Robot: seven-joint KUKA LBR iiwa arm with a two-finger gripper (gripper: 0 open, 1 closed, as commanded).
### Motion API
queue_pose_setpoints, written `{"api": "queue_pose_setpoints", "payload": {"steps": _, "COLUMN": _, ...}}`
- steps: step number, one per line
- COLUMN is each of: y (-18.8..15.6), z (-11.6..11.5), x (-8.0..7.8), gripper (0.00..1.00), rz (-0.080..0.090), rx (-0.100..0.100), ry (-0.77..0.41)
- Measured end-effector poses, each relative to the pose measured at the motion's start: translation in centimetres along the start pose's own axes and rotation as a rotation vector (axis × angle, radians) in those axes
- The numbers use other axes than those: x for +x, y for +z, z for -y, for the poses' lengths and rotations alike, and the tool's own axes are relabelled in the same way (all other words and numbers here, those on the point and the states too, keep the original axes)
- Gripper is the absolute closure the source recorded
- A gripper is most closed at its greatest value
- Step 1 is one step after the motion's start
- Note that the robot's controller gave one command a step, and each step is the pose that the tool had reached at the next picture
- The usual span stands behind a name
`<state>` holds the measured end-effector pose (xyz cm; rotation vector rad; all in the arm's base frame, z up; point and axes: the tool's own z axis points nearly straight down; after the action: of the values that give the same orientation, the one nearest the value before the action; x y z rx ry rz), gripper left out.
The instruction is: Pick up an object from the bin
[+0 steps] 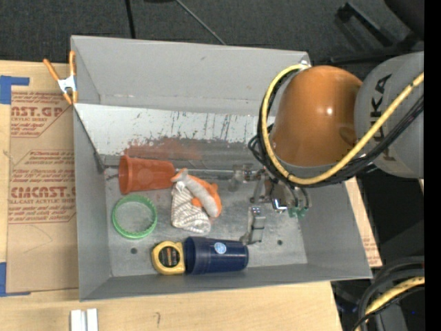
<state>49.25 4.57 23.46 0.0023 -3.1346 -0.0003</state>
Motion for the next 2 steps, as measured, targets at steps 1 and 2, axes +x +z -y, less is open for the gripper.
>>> {"api": "queue_pose_setpoints", "payload": {"steps": 1, "y": -0.4, "z": 0.0, "x": -0.1, "gripper": 0.0, "rz": 0.008, "rx": -0.001, "ry": 0.001}}
{"api": "queue_pose_setpoints", "payload": {"steps": 2, "y": 3.2, "z": -0.9, "x": 0.1, "gripper": 0.0, "rz": 0.014, "rx": 0.0, "ry": -0.068}}
